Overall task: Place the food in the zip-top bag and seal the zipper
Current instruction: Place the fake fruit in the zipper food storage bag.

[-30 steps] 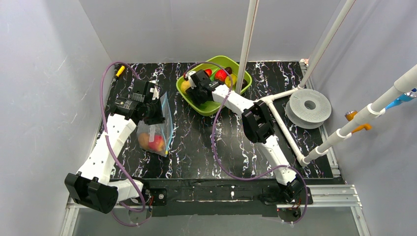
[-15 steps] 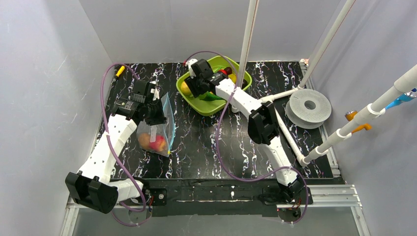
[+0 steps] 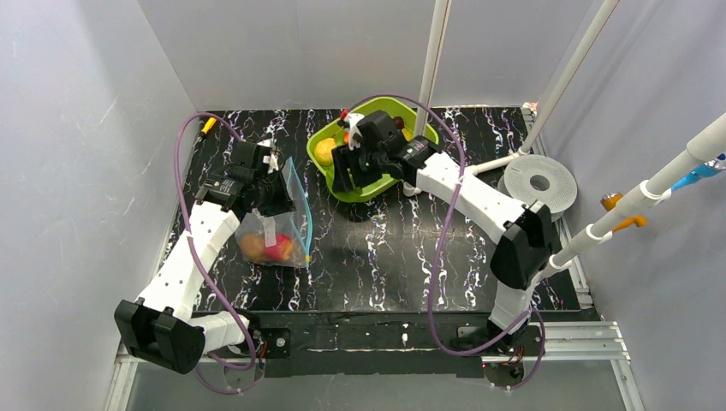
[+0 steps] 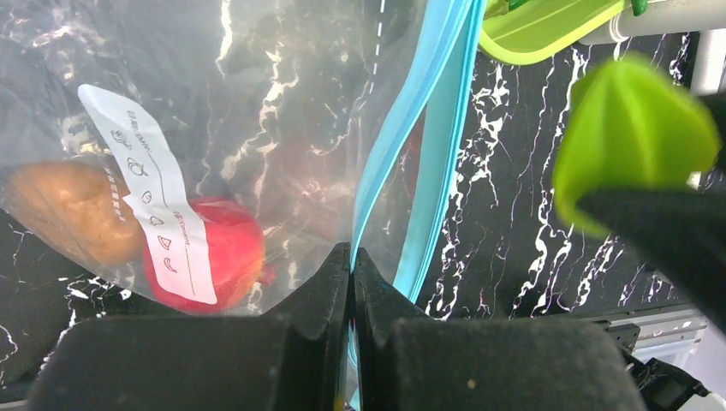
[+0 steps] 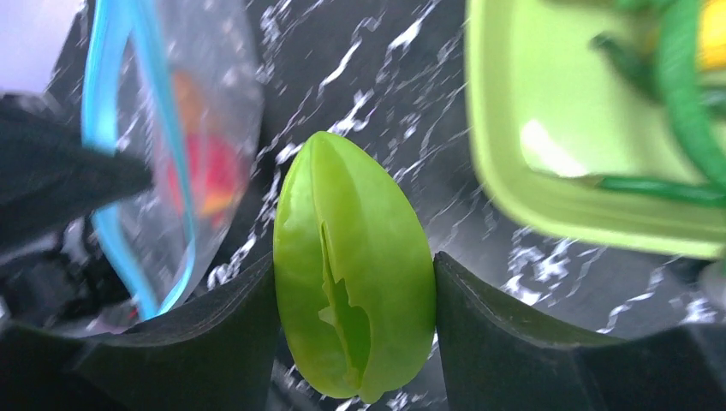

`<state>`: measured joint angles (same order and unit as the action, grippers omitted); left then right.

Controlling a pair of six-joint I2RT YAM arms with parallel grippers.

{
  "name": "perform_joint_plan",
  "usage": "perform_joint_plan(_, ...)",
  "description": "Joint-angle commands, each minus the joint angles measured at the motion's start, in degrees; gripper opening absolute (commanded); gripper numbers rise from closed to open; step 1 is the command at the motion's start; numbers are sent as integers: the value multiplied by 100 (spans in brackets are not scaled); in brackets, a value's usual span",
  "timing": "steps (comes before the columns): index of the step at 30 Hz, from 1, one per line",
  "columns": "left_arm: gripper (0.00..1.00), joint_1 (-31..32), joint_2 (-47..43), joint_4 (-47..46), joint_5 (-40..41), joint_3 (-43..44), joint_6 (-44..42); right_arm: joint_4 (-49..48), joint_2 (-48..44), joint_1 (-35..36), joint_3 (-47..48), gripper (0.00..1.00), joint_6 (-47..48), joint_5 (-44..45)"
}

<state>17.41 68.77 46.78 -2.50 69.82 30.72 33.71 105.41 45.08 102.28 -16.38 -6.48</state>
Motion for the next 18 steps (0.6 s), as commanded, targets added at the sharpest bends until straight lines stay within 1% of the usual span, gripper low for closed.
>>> perform_joint_plan(1,0,-15,-5,-142,-91,-61,24,-332,-699,22,-571,11,-459,-1280)
perform_joint_plan(6,0,-35,-19,-122,-125,-21,-60,-744,-960,396,-920,10,-741,-1842)
perform_joint_plan(9,0,-41,-65,-96,-162,-45,-54,-1311,-1051,635,-1094,11,-1023,-2000)
perform_joint_plan(10,0,-44,-83,-106,-252,-66,-22,-1624,-967,695,-1136,11,-1285,-2175)
perform_joint_plan(11,0,-38,-128,-114,-380,-75,39,-1689,-727,703,-1001,11,-1471,-2327)
perform_joint_plan(14,0,-43,-360,-39,-440,-41,66,-1335,-156,739,-465,10,-1573,-2031)
perform_joint_plan(18,0,-43,-527,72,-634,50,74,-1048,137,739,-235,10,-1695,-1584)
